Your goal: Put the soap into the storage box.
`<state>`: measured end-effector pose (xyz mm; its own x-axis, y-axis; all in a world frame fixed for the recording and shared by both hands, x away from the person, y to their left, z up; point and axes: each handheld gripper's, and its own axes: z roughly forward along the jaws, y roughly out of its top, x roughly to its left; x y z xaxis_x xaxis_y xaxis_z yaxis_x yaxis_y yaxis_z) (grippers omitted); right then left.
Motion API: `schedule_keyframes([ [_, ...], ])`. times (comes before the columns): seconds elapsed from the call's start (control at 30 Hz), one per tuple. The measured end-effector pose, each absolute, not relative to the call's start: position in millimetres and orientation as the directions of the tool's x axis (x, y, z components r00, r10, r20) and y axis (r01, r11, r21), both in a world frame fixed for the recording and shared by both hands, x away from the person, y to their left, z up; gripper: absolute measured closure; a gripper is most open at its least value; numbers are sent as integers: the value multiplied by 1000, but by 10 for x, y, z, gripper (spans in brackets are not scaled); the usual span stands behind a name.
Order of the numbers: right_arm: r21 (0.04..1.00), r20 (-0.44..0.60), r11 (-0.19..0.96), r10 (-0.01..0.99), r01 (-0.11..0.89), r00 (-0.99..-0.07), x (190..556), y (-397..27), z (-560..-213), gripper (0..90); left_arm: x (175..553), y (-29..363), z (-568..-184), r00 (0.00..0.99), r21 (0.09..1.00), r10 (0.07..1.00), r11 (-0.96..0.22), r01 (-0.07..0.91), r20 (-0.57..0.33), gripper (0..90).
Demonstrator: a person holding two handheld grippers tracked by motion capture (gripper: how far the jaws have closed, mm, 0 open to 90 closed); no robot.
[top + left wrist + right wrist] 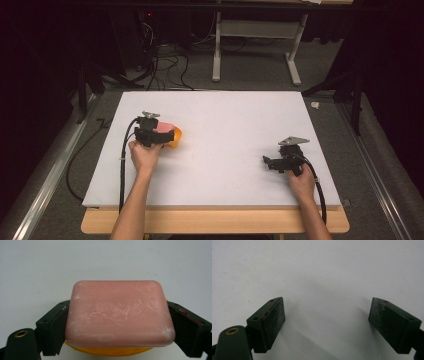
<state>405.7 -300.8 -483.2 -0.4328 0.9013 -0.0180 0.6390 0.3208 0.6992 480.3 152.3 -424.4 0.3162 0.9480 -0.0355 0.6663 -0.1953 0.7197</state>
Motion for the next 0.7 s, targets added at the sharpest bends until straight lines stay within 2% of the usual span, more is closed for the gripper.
schedule_keyframes([
  [0.7, 698, -20, 324, 901, 639, -434, 4056, -3009, -4830, 143, 4871, 1462, -4357, 303, 701, 953, -204, 684, -17, 137],
])
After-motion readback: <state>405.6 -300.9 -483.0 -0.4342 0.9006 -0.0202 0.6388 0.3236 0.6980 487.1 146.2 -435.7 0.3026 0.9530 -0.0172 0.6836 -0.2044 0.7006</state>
